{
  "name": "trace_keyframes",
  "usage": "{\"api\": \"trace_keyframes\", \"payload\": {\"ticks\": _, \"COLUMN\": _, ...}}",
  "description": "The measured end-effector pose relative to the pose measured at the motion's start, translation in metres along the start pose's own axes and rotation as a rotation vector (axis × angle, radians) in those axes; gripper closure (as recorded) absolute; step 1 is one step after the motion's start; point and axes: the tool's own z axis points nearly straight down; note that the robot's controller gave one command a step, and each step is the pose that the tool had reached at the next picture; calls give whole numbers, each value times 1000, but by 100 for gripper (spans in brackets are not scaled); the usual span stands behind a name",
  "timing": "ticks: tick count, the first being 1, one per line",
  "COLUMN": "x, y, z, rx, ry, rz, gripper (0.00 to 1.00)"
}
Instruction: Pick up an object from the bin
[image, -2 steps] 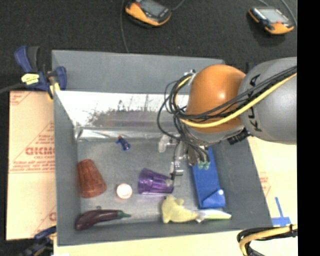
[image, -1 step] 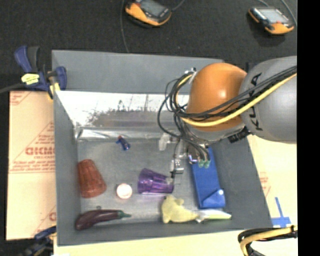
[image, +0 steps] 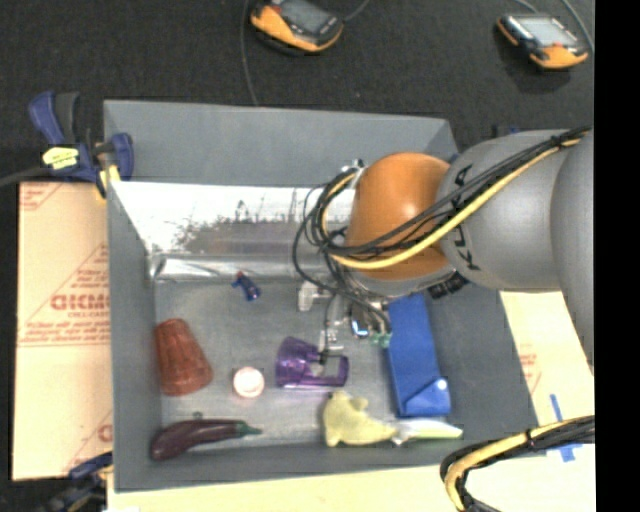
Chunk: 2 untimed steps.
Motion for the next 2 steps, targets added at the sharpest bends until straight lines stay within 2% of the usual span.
{"api": "trace_keyframes", "payload": {"ticks": 1, "x": 10, "y": -2, "z": 22, "rx": 0, "ry": 1, "rz": 25, "gripper": 0}}
{"api": "trace_keyframes", "payload": {"ticks": 2, "x": 26, "y": -14, "z": 73, "rx": 0, "ry": -1, "rz": -129, "gripper": 0}}
